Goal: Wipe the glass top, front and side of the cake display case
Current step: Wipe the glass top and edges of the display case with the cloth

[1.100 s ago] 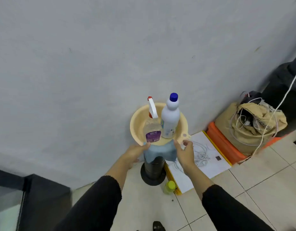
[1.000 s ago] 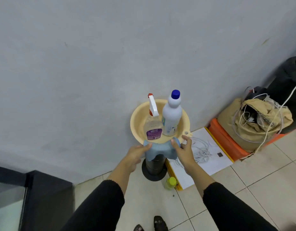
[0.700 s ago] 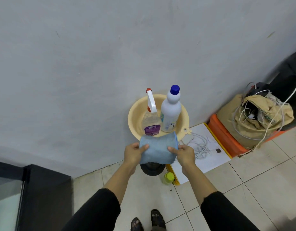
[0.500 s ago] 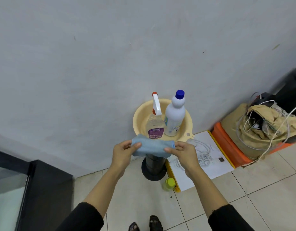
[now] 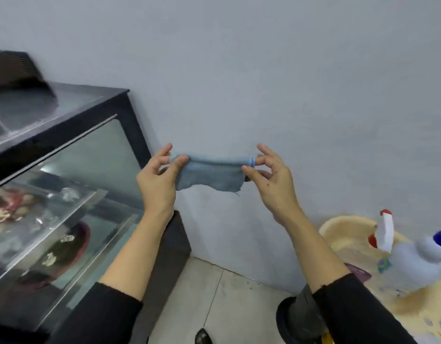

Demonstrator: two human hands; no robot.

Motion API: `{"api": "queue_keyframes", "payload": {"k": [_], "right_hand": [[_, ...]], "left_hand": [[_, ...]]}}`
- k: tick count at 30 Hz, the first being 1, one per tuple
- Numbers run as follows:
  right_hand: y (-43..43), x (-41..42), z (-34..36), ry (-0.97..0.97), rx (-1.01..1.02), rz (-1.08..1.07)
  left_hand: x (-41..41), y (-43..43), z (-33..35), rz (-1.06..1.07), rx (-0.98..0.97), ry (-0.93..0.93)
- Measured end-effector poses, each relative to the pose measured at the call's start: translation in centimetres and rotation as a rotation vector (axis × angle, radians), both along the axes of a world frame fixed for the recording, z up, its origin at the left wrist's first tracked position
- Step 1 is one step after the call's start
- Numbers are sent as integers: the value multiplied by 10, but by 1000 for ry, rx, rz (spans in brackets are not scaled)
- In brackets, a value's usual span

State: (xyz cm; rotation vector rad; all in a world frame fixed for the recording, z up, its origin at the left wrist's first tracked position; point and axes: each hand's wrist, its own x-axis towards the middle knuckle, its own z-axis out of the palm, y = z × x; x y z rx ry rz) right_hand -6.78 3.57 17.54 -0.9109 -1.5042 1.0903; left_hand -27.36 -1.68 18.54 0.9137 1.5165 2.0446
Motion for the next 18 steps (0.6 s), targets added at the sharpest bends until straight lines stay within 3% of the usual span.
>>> {"api": "queue_keyframes", "payload": {"k": [6, 10, 14, 18], "right_hand": [[53, -147, 70, 199, 2, 288], [83, -232, 101, 263, -2, 407], [114, -306, 115, 229, -37, 450], [139, -361, 106, 53, -21, 425]], "left_hand": [[-118, -2, 81, 206, 102, 115], [-194, -2, 131, 168, 89, 162], [-260, 11, 163, 274, -61, 414], [-318, 47, 172, 385, -298, 399]]}}
